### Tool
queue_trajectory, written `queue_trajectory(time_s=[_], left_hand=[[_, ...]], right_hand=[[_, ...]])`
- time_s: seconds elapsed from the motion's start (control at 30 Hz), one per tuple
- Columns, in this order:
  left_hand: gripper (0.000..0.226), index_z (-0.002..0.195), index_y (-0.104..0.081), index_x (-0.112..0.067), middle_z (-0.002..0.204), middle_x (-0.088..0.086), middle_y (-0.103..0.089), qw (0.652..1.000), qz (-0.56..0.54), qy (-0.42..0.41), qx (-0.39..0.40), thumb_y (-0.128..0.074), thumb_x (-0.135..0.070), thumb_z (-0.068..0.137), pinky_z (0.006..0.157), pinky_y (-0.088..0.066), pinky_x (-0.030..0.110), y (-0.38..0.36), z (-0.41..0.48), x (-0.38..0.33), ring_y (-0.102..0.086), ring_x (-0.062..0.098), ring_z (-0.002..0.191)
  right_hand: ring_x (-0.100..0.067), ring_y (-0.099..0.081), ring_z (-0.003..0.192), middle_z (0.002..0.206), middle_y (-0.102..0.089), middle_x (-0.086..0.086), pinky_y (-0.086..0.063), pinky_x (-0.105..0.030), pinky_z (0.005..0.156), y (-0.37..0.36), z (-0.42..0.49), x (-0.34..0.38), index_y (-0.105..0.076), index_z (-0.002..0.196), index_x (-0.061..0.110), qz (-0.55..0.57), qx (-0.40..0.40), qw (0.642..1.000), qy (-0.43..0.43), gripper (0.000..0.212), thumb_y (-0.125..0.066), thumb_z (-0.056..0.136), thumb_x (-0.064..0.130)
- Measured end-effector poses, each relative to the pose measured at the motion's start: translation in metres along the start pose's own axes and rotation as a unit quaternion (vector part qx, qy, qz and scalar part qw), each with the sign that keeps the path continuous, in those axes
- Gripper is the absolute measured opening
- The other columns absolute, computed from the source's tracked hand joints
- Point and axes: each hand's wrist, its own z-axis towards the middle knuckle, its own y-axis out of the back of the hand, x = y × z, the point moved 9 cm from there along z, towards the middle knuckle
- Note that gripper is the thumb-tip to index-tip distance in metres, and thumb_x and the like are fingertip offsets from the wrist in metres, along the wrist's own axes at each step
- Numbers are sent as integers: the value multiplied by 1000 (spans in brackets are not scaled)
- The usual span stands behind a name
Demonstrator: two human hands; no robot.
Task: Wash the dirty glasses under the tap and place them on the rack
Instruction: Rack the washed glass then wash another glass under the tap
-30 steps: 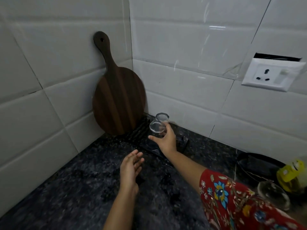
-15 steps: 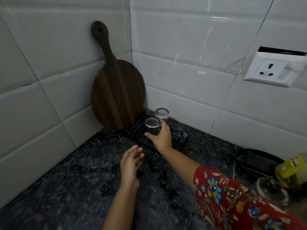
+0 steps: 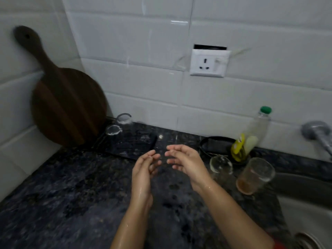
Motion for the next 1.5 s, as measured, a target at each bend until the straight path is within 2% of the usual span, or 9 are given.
queue_trajectory(time_s=[0.2, 0.33, 0.47, 0.6, 0.67, 0.83, 1.07, 1.27, 1.5], left_hand=[[23, 102, -68, -16, 93, 2, -74, 993, 50, 43, 102, -46, -9, 99, 76, -48, 26, -71, -48, 53, -67, 17, 84], [21, 100, -66, -16, 93, 4, -72, 980, 92, 84, 156, -46, -10, 100, 66, -49, 16, -101, -74, 89, -65, 15, 79], [21, 101, -68, -15, 90, 1, -74, 970, 125, 119, 171, -47, -13, 100, 79, -47, 28, -109, -90, 114, -65, 17, 83], [20, 100, -68, -16, 89, 0, -75, 965, 147, 138, 169, -48, -14, 100, 74, -46, 26, -113, -99, 122, -66, 16, 81], [20, 100, -68, -17, 89, 0, -75, 963, 152, 142, 169, -48, -15, 100, 72, -46, 25, -116, -100, 124, -66, 15, 81], [20, 101, -68, -19, 86, -5, -75, 961, 174, 146, 159, -48, -19, 100, 79, -45, 30, -125, -95, 138, -66, 13, 81], [22, 104, -67, -18, 94, -1, -74, 963, 186, 123, 150, -46, -18, 100, 86, -44, 33, -150, -108, 158, -66, 17, 88], [19, 101, -66, -15, 92, 0, -71, 964, 194, 101, 150, -47, -10, 99, 70, -45, 24, -216, -146, 183, -64, 14, 80], [10, 99, -63, -18, 96, 1, -69, 958, 221, 36, 180, -56, -12, 95, 65, -43, 21, -349, -182, 220, -61, 10, 78]], right_hand=[[-10, -65, 71, 86, -74, 0, -47, -19, 62, 109, -67, -24, -68, 100, 15, -45, -76, 996, -19, 14, -56, 94, 15], [-14, -61, 71, 84, -70, -6, -43, -25, 62, 188, -104, -71, -65, 87, 16, -72, -214, 972, -61, 5, -66, 86, 11], [-21, -57, 90, 92, -59, -4, -45, -32, 76, 254, -109, -109, -50, 90, 20, -97, -342, 932, -71, 37, -82, 71, 16], [-15, -50, 108, 115, -50, 2, -41, -29, 89, 265, -75, -98, -40, 124, 15, -130, -297, 946, -21, 76, -87, 64, 14], [-15, -52, 109, 118, -53, 2, -46, -34, 91, 263, -56, -98, -40, 127, 19, -150, -272, 950, -19, 84, -89, 59, 20], [-26, -66, 97, 103, -66, -1, -57, -52, 78, 275, -34, -116, -54, 92, 44, -107, -286, 952, -4, 59, -89, 47, 31], [-8, -59, 102, 109, -63, 4, -46, -14, 89, 305, -86, -84, -55, 118, 16, -102, -324, 934, 107, 68, -88, 60, 6], [-3, -59, 96, 101, -61, 16, -44, -14, 85, 387, -148, -90, -53, 116, 23, -109, -329, 931, 110, 72, -89, 57, 3], [-11, -64, 97, 104, -68, 7, -53, -24, 80, 498, -190, -108, -60, 109, 25, -79, -263, 960, 49, 57, -89, 60, 19]])
